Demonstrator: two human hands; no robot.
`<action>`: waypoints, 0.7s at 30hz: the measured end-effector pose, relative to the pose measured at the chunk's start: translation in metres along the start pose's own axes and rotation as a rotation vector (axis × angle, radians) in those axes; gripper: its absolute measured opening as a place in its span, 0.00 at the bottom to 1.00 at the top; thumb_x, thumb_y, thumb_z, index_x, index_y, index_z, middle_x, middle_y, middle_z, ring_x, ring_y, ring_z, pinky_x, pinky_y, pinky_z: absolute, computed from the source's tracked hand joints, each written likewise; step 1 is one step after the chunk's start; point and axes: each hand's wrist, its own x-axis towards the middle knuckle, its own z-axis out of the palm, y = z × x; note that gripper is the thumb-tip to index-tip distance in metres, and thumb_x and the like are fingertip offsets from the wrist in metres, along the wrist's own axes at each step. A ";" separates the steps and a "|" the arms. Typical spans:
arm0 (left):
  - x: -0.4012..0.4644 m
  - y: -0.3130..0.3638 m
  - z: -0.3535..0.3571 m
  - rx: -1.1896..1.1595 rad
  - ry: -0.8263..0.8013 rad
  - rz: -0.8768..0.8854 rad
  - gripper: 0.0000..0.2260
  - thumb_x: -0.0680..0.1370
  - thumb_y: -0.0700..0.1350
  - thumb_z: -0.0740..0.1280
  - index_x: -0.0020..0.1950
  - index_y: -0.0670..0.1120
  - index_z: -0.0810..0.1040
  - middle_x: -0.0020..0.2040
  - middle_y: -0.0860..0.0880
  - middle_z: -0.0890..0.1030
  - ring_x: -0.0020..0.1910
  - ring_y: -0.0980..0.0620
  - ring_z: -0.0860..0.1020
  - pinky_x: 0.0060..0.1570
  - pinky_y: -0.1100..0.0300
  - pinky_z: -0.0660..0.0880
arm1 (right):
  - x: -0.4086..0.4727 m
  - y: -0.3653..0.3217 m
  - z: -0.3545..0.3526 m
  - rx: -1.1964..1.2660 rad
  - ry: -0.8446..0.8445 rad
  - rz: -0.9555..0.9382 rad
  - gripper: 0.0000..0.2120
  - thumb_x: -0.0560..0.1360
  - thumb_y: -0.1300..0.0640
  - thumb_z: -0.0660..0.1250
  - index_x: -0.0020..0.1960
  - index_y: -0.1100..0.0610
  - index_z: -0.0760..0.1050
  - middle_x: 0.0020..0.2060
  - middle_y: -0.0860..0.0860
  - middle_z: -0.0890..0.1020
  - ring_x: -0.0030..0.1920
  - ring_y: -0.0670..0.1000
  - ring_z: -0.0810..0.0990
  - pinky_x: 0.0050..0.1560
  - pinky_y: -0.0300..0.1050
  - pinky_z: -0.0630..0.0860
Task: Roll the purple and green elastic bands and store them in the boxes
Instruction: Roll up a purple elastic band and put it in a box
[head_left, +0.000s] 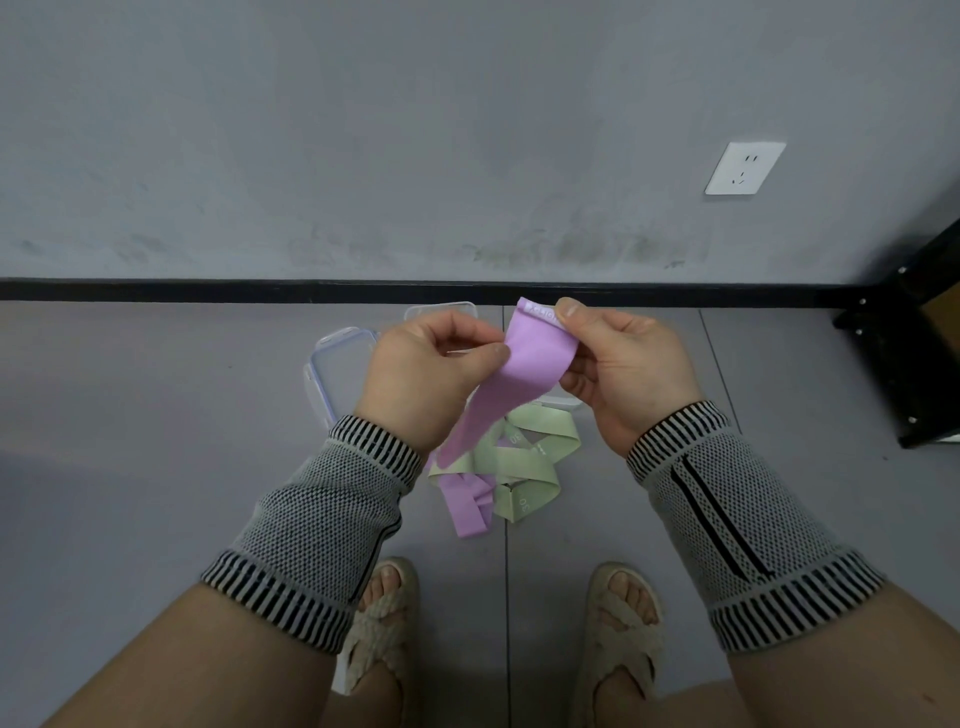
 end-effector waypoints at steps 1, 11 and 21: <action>0.000 0.000 0.000 0.018 0.005 0.004 0.09 0.70 0.37 0.73 0.35 0.52 0.81 0.39 0.51 0.83 0.40 0.53 0.79 0.49 0.53 0.78 | 0.000 0.000 0.000 -0.014 0.007 0.000 0.09 0.75 0.57 0.68 0.37 0.57 0.78 0.31 0.53 0.78 0.29 0.47 0.73 0.29 0.36 0.71; 0.000 0.000 0.002 -0.034 -0.039 -0.046 0.08 0.70 0.37 0.72 0.36 0.49 0.81 0.33 0.55 0.81 0.31 0.64 0.76 0.32 0.71 0.71 | 0.003 0.005 0.000 -0.044 -0.014 -0.031 0.08 0.75 0.58 0.68 0.38 0.58 0.79 0.39 0.59 0.80 0.38 0.53 0.77 0.38 0.43 0.75; 0.001 -0.001 0.000 0.004 -0.115 -0.063 0.10 0.75 0.40 0.67 0.34 0.49 0.76 0.26 0.59 0.74 0.26 0.63 0.68 0.30 0.65 0.65 | 0.004 0.008 0.000 -0.113 0.009 -0.090 0.09 0.74 0.56 0.69 0.36 0.56 0.80 0.31 0.51 0.78 0.30 0.46 0.72 0.33 0.38 0.71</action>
